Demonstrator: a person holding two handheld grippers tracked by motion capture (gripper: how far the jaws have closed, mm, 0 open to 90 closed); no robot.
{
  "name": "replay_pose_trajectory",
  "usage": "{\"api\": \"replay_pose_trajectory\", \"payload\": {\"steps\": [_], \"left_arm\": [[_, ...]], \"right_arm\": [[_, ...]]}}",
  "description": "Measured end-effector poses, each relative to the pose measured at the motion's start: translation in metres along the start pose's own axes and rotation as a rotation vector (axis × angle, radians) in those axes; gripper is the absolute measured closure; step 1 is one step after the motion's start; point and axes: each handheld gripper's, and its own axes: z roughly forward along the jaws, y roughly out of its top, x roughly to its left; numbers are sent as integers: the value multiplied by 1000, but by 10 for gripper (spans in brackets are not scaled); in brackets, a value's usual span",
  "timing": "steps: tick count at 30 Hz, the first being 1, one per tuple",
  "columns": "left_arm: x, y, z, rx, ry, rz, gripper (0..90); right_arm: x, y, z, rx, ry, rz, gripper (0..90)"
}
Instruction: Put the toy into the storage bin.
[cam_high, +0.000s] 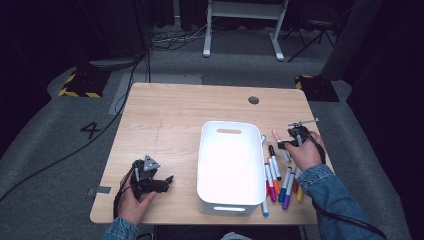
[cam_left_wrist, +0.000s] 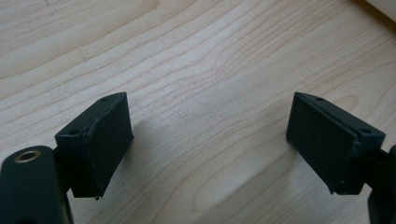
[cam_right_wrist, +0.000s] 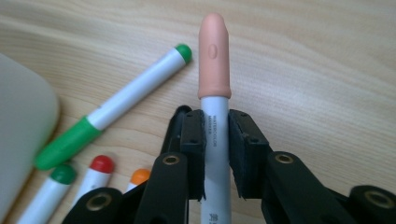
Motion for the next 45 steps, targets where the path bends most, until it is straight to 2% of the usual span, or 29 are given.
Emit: {"api": "replay_pose_trajectory", "payload": {"steps": [4,5,6,13,14,15,19,22,24,31,37,41,45], "left_arm": [[0,0,0,-1,0,2,145],[0,0,0,-1,0,2,145],[0,0,0,0,-3,2,145],[0,0,0,0,-2,2,145],[0,0,0,0,-2,2,145],[0,0,0,0,-3,2,144],[0,0,0,0,-1,3,145],[0,0,0,0,3,4,146],[0,0,0,0,4,6,145],[0,-2,-2,-6,8,7,145],[0,-3,-3,-1,1,17,144],[0,-3,-3,-1,1,17,144],[0,-3,-3,-1,4,15,139]], "right_arm": [[-1,0,-18,-49,23,-14,767],[-1,0,-18,-49,23,-14,767],[0,0,-28,-69,36,-17,767],[4,1,-56,-118,76,-50,768],[4,1,-56,-118,76,-50,768],[7,2,-65,-130,87,-55,767],[18,4,-81,-157,121,-92,767],[23,5,-87,-165,141,-108,767],[35,5,-99,-176,180,-142,767],[59,7,-114,-196,230,-194,767],[71,6,-121,-188,277,-206,767],[82,5,-128,-187,300,-233,767],[94,5,-134,-183,346,-247,767]]}}
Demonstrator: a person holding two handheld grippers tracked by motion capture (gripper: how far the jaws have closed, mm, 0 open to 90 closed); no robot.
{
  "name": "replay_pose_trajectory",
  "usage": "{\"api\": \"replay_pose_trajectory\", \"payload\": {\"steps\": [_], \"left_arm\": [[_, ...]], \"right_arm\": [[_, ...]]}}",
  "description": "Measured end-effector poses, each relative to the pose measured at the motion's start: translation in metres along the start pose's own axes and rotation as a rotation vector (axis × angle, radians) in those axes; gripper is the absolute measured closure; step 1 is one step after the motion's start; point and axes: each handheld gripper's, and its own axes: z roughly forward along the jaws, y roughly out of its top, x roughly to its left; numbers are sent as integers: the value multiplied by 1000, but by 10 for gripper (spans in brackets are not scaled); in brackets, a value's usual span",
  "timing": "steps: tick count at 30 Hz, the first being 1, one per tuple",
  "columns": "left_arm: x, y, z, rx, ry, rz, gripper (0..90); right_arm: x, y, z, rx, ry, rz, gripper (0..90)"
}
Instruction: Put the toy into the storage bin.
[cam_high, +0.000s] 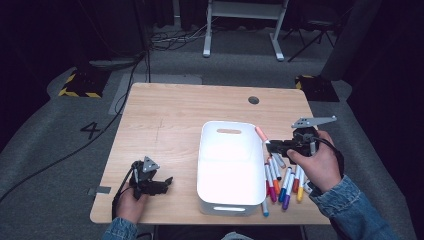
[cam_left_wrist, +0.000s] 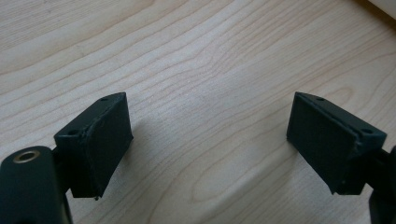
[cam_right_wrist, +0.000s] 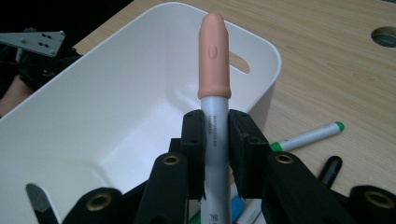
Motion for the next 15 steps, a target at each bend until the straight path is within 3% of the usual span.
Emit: {"api": "replay_pose_trajectory", "payload": {"steps": [2,4,15], "left_arm": [[1,1,2,17,10,-20,104],[1,2,3,30,11,-25,0],[1,4,6,32,16,-24,0]], "right_arm": [[5,1,0,2,10,-9,767],[9,2,1,4,23,-17,767],[45,5,9,22,115,-80,767]]}}
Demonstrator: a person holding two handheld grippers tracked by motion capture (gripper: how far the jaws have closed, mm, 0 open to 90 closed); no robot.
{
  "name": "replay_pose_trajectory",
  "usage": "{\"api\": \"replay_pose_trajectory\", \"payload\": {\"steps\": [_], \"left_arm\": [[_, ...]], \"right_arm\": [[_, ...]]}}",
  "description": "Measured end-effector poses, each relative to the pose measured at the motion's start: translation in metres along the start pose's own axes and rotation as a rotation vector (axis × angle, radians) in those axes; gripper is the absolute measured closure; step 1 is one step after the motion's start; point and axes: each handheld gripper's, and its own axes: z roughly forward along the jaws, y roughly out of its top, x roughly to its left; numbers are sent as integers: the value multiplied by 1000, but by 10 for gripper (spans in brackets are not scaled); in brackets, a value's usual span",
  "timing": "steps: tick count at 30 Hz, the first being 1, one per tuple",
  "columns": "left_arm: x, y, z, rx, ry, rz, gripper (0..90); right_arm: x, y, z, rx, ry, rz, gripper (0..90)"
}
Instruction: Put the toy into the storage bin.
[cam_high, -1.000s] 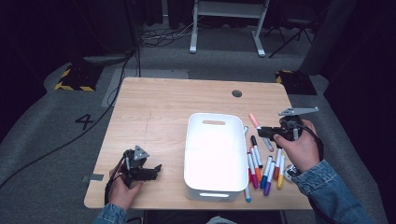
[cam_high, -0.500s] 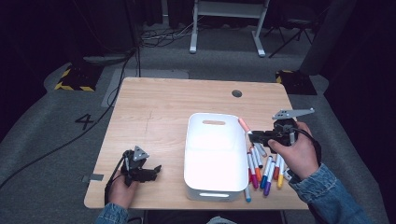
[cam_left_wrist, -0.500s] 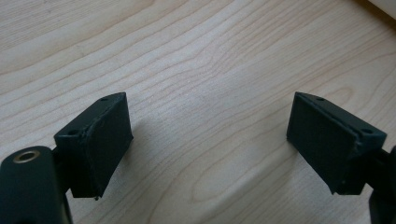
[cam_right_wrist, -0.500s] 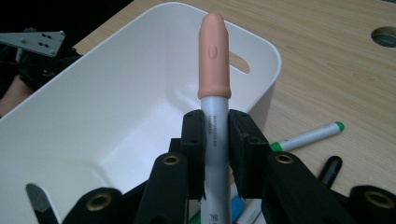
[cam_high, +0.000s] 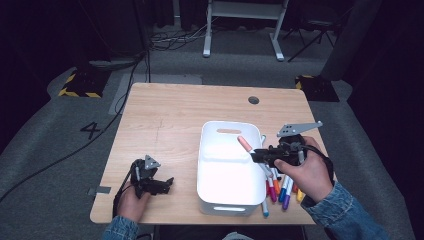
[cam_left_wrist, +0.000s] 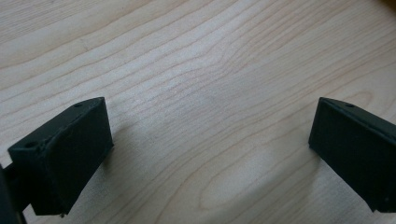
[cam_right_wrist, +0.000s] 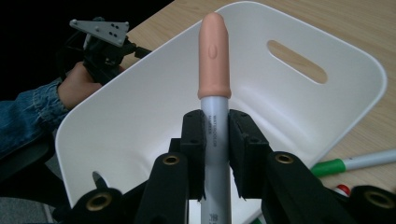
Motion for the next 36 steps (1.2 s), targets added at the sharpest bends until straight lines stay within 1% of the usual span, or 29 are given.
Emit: {"api": "replay_pose_trajectory", "payload": {"steps": [2,4,5,7,8,9,12,13,14,15,16,17,19,22,23,24,25,26,27,28,30,32,33,34,35,36], "left_arm": [[0,0,0,3,-2,0,0],[0,0,0,3,-2,0,0],[0,0,0,3,-2,0,0],[0,0,0,3,-2,0,0],[0,0,0,2,-1,0,0],[0,0,0,3,-2,-1,0],[0,0,0,2,-1,1,0],[0,0,0,2,-1,1,0],[0,0,0,2,-1,1,0],[0,0,0,3,-2,-1,0],[0,0,0,3,-2,-1,0],[0,0,0,3,-2,-1,0],[0,0,0,3,-2,0,0],[0,0,0,3,-2,-1,0],[0,0,0,3,-2,0,0],[0,0,0,2,-1,0,0],[0,0,0,3,-2,-1,0],[0,0,0,3,-2,0,0],[0,0,0,3,-2,0,0],[0,0,0,2,-1,0,0],[0,0,0,3,-2,0,0],[0,0,0,3,-2,0,0],[0,0,0,3,-2,0,0],[0,0,0,2,-1,0,0],[0,0,0,2,-2,0,0],[0,0,0,2,-2,0,0]], "right_arm": [[4,1,2,4,12,-11,767],[7,1,4,5,21,-10,767],[11,2,7,9,43,-18,767],[15,2,11,15,54,-27,767],[17,1,12,24,59,-20,767],[18,0,15,26,69,-32,767],[22,-4,22,49,88,-34,767],[24,-5,23,61,87,-28,767],[24,-5,23,61,87,-28,767],[25,-9,25,73,92,-39,767],[26,-10,24,81,89,-28,767],[26,-11,24,84,91,-40,767],[27,-14,24,95,95,-48,767],[29,-19,25,115,98,-42,767],[28,-19,25,115,102,-48,767],[29,-20,26,122,105,-40,767],[30,-21,27,122,111,-48,767],[31,-21,27,139,105,-41,767],[31,-22,28,136,108,-62,767],[32,-22,29,147,109,-50,768],[34,-24,31,165,112,-52,767],[34,-24,33,163,115,-58,767],[36,-26,36,172,120,-68,767],[37,-26,36,186,116,-67,767],[37,-27,38,189,117,-79,767],[38,-27,39,189,120,-78,767]]}}
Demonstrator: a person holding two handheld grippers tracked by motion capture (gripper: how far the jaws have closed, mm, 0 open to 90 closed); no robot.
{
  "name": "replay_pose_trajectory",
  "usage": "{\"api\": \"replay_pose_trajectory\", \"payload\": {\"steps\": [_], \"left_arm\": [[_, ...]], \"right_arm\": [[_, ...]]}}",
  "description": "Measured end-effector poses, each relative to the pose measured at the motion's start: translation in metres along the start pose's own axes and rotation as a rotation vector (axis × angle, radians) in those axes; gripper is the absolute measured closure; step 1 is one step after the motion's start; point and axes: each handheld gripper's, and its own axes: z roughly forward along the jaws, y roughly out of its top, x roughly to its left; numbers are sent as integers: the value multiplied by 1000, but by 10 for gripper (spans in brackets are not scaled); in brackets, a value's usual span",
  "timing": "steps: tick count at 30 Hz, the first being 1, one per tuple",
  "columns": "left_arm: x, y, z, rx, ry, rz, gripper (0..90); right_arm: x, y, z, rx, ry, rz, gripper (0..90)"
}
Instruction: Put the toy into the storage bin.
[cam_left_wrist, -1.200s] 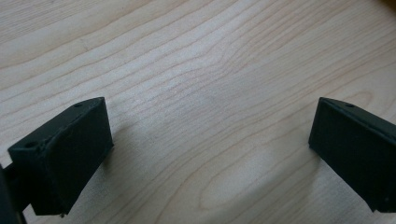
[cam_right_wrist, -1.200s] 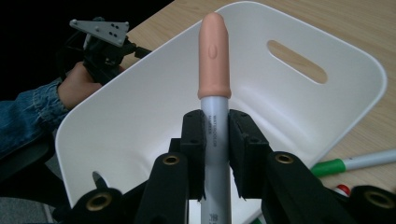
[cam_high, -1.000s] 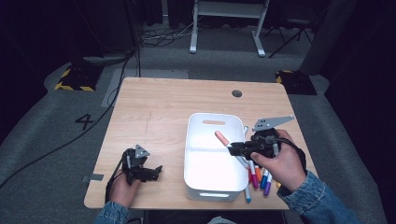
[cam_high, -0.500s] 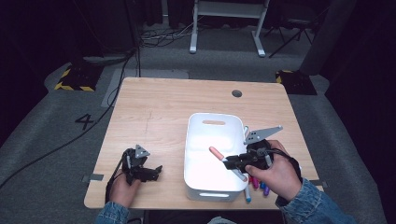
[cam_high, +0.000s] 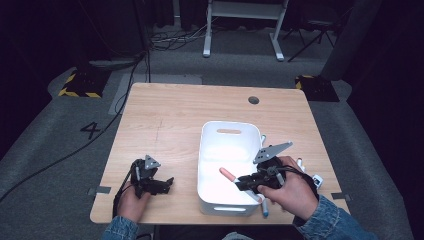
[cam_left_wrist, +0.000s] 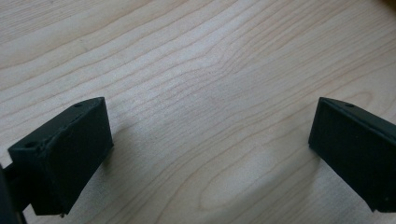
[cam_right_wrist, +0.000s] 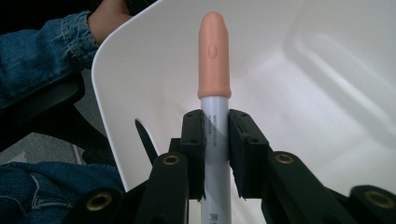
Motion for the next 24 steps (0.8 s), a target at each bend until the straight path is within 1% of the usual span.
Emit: {"api": "replay_pose_trajectory", "payload": {"steps": [1,3,4,5,6,8,10,12,14,15,17,18,19,21,22,23,24], "left_arm": [[0,0,0,-1,0,0,0],[0,0,0,1,0,1,0],[0,0,0,1,0,0,0],[0,0,0,0,0,0,0],[0,0,0,-1,1,0,0],[0,0,0,0,-1,-2,0],[0,0,0,0,-2,-2,0],[0,0,0,-1,-2,-4,0],[0,0,0,-3,-1,-4,0],[0,0,0,-3,0,-5,0],[0,0,0,-2,-1,-4,0],[0,0,0,-3,-1,-4,0],[0,0,0,-3,-1,-4,0],[0,0,0,-3,-1,-4,0],[0,0,0,-3,-1,-4,0],[0,0,0,-2,-1,-4,0],[0,0,0,-3,-2,-4,0]], "right_arm": [[1,0,1,13,-1,9,767],[1,-1,3,23,-2,5,767],[2,-1,7,40,-5,0,767],[0,-2,9,32,0,-26,767],[2,-2,9,53,-8,-6,767],[2,-2,12,66,-10,-22,767],[5,-2,16,83,-17,-23,766],[7,-2,20,99,-28,-46,766],[8,-1,21,109,-32,-50,766],[8,-1,25,115,-38,-82,765],[10,0,26,123,-41,-85,763],[13,-1,26,145,-36,-52,760],[14,-1,26,157,-39,-42,746],[13,-2,27,144,-32,-41,660],[13,-2,27,132,-29,-42,654],[10,-2,27,108,-22,-78,654],[11,-2,25,105,-29,-62,647]]}}
